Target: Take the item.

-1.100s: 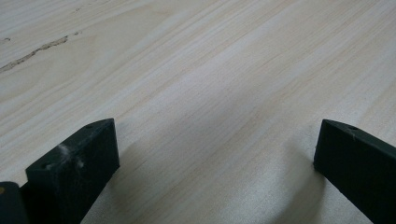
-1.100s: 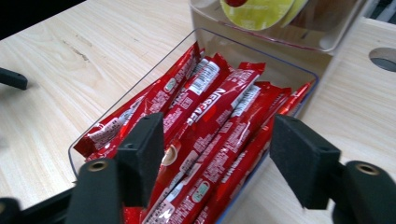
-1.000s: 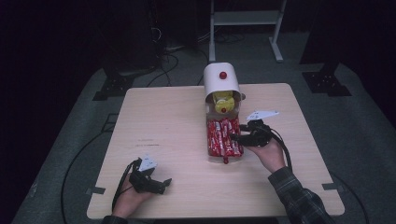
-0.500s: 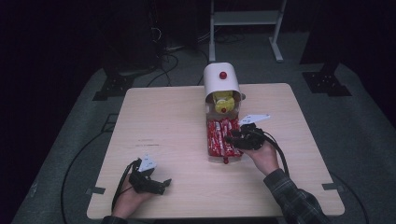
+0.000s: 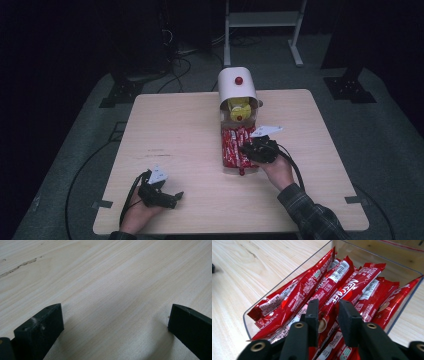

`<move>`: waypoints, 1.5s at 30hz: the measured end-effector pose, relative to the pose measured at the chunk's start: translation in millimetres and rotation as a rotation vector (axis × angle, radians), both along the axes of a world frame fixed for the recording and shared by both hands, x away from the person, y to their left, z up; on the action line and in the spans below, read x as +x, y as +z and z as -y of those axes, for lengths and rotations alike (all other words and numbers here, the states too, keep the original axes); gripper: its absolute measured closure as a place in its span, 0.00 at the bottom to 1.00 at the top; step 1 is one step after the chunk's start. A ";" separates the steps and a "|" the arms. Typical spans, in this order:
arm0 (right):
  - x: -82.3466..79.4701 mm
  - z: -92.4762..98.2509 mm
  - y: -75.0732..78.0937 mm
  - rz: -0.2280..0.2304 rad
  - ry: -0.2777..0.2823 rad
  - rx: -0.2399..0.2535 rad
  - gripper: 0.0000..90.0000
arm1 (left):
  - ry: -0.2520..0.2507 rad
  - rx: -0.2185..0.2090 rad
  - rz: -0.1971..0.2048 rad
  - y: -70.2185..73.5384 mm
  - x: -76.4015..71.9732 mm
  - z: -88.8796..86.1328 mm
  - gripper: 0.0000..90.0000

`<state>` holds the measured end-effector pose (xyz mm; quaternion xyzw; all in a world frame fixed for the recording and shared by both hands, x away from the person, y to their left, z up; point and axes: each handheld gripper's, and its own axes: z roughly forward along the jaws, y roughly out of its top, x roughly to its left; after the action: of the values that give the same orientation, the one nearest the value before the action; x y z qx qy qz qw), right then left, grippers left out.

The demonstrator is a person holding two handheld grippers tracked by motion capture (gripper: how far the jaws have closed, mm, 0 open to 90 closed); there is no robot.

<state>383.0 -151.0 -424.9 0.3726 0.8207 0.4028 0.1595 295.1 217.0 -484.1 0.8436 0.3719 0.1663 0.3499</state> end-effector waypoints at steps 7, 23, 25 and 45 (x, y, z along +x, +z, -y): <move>-0.2 2.1 -0.1 -0.005 -0.009 0.010 0.95 | 0.000 0.000 0.000 0.0 0.0 0.0 0.00; -5.7 11.6 11.3 0.011 0.004 0.063 0.97 | 0.000 -0.001 0.000 0.0 0.0 0.0 0.00; -7.1 13.3 13.3 0.016 0.006 0.065 0.97 | 0.000 -0.001 0.000 0.0 0.1 0.1 0.00; -15.2 33.5 24.6 0.037 0.015 0.087 0.97 | 0.001 -0.004 -0.002 -0.1 0.1 0.2 0.00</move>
<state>367.9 -184.5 -400.3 0.3653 0.8020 0.4463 0.1552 295.2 216.8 -484.2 0.8429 0.3728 0.1650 0.3513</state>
